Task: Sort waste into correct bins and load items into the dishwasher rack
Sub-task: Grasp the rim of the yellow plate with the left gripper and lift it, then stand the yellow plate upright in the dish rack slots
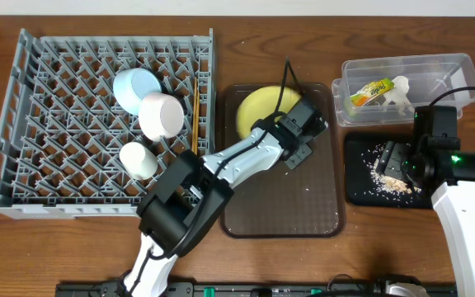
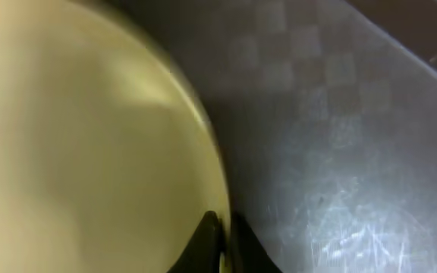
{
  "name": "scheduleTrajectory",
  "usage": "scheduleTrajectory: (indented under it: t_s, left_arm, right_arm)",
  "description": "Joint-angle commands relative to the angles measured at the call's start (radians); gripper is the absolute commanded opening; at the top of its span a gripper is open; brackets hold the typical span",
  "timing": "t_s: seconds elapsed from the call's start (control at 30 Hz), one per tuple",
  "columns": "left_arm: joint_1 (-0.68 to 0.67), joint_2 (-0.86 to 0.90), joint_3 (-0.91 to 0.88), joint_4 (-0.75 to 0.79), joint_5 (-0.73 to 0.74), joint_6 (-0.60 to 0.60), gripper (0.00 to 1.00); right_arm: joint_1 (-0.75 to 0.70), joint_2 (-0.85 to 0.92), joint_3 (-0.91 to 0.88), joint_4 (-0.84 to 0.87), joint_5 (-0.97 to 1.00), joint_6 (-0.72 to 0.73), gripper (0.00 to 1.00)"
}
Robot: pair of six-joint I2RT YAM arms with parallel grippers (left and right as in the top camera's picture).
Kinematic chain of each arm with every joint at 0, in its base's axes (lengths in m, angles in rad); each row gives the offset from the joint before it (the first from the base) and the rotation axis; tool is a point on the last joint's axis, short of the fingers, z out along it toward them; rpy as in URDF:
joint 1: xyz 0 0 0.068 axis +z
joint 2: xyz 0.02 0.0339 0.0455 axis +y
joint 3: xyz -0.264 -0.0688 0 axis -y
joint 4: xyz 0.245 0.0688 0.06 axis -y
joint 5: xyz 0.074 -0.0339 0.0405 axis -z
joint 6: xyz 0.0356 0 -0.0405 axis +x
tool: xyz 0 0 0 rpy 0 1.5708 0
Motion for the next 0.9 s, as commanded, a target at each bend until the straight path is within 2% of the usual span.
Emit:
scheduleTrajectory:
  t_s: [0.0, 0.17, 0.4, 0.63, 0.7, 0.87]
  left_arm:
    - [0.001, 0.008, -0.014, -0.042, 0.006, -0.032, 0.06]
    - [-0.008, -0.061, -0.006, -0.087, 0.014, -0.032, 0.06]
    - [0.000, -0.288, -0.004, -0.154, 0.013, -0.086, 0.06]
    - [0.107, -0.501, -0.004, -0.188, 0.023, -0.195, 0.06]
    - [0.166, -0.533, -0.004, -0.192, 0.107, -0.207, 0.06]
    - [0.377, -0.546, -0.005, -0.192, 0.452, -0.316, 0.06]
  right_arm:
    - [-0.005, -0.006, 0.018, -0.001, 0.003, -0.005, 0.81]
    - [-0.005, -0.006, 0.018, 0.000, 0.002, -0.005, 0.81]
    - [-0.005, -0.006, 0.018, -0.001, 0.003, -0.005, 0.81]
    - [-0.005, -0.006, 0.018, 0.000, 0.003, -0.005, 0.81]
    - [-0.005, -0.006, 0.018, 0.000, 0.003, -0.005, 0.81]
    - [-0.005, -0.006, 0.018, -0.001, 0.002, -0.005, 0.81]
